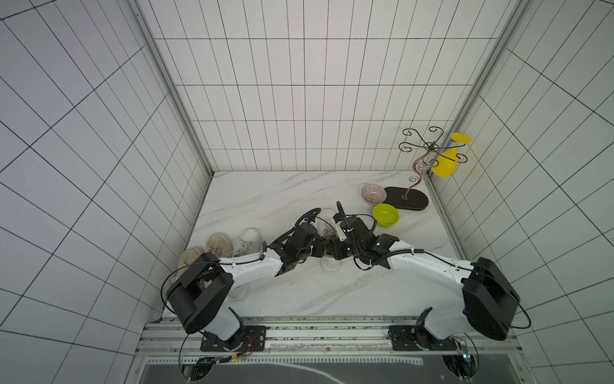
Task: Remove the insole from the shoe
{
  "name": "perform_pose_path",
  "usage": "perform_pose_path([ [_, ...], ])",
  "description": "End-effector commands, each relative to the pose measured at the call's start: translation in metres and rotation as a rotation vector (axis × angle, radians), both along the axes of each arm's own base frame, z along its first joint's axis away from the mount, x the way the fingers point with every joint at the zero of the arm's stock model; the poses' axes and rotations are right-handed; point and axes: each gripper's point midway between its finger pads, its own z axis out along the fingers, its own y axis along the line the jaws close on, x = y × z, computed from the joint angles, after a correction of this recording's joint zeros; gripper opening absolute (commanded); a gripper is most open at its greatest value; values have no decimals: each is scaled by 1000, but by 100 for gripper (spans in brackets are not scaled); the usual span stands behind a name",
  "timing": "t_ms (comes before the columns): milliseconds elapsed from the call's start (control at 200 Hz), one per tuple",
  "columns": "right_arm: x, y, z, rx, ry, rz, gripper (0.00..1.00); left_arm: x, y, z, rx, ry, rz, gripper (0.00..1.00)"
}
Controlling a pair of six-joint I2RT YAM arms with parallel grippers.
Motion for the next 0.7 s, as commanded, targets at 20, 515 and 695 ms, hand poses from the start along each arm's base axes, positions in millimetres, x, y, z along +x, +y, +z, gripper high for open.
perform_pose_path([
  [20,0,1,0,-52,56,-29,36,6,-3,4,-17,-11,15,24],
  [515,4,-30,-81,-372,177,-101,44,5,15,0,-9,-11,87,0],
  [695,4,-12,-93,-286,192,-74,54,-1,15,-3,-50,7,85,0],
])
